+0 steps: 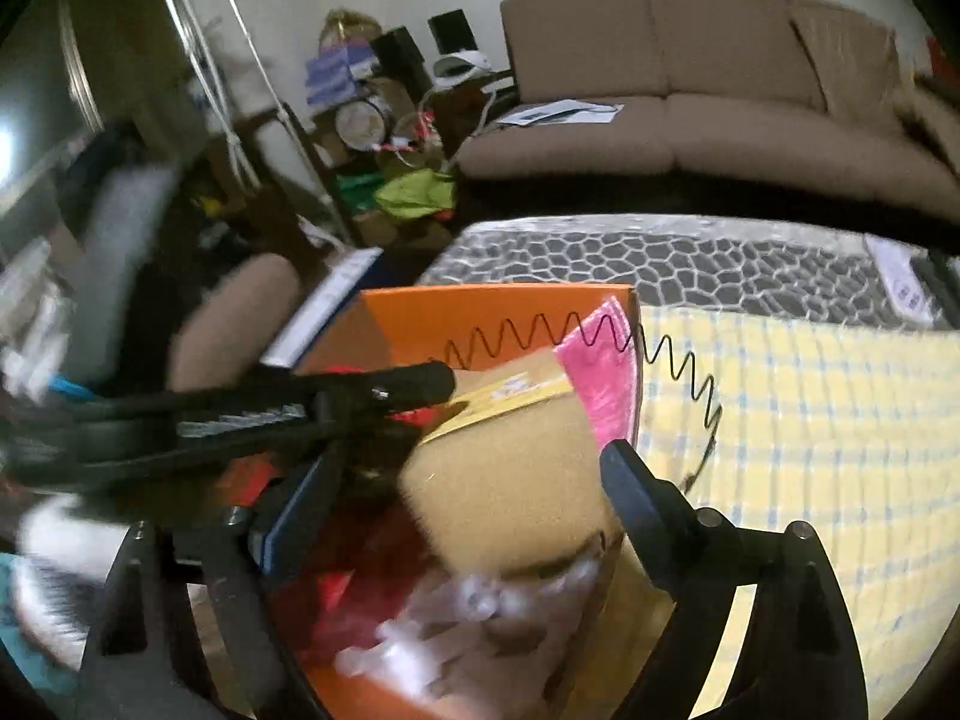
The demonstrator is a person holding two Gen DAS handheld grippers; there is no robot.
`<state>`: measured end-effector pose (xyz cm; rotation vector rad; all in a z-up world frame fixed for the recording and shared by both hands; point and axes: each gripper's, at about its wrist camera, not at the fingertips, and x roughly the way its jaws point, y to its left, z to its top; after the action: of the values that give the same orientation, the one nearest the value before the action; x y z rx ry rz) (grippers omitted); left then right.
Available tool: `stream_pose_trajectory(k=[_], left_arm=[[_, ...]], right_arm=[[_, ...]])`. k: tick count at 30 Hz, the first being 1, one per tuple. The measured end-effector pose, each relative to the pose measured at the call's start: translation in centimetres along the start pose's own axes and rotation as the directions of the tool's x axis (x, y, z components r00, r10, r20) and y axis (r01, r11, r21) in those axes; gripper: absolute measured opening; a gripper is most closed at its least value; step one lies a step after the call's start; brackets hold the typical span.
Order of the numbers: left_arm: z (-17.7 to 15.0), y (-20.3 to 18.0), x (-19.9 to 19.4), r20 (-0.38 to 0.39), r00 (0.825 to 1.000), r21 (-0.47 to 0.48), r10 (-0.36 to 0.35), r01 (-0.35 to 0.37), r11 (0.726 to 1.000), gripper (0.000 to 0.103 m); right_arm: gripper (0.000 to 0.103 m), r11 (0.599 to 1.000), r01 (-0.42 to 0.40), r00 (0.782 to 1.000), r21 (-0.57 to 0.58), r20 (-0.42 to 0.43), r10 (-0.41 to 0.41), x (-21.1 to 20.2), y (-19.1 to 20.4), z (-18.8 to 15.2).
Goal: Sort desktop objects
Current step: 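Carry the tan sponge and spring with both tools over the orange box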
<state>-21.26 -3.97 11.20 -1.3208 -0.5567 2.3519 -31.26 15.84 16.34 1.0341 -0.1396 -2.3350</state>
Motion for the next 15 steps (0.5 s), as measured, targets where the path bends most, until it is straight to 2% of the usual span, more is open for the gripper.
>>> stream_pose_trajectory(k=[3, 7, 13, 15], left_arm=[[-0.5, -0.2, -0.2, -0.010, 1.000, 0.009, -0.006, 0.006, 1.000, 0.013], [-1.8, -0.1, -0.8, -0.020, 1.000, 0.010, -0.018, 0.018, 1.000, 0.012], [-3.7, 1.1, -0.6, -0.036, 0.999, -0.031, -0.004, 0.003, 1.000, 0.007], [-3.7, 1.4, -0.6, -0.035, 0.999, -0.043, 0.004, -0.005, 0.999, 0.007]], right_arm=[[0.090, 1.000, -0.022, 1.000, -0.011, -0.016, 0.022, -1.8, -0.1, -0.3], [0.090, 1.000, 0.021, 1.000, 0.012, 0.006, -0.021, -3.5, -1.4, -0.3], [0.090, 0.981, 0.027, 0.999, 0.191, 0.033, -0.034, -3.4, -5.9, -1.0], [0.090, 0.962, -0.011, 1.000, 0.271, 0.031, 0.003, -3.0, -7.2, -1.4]])
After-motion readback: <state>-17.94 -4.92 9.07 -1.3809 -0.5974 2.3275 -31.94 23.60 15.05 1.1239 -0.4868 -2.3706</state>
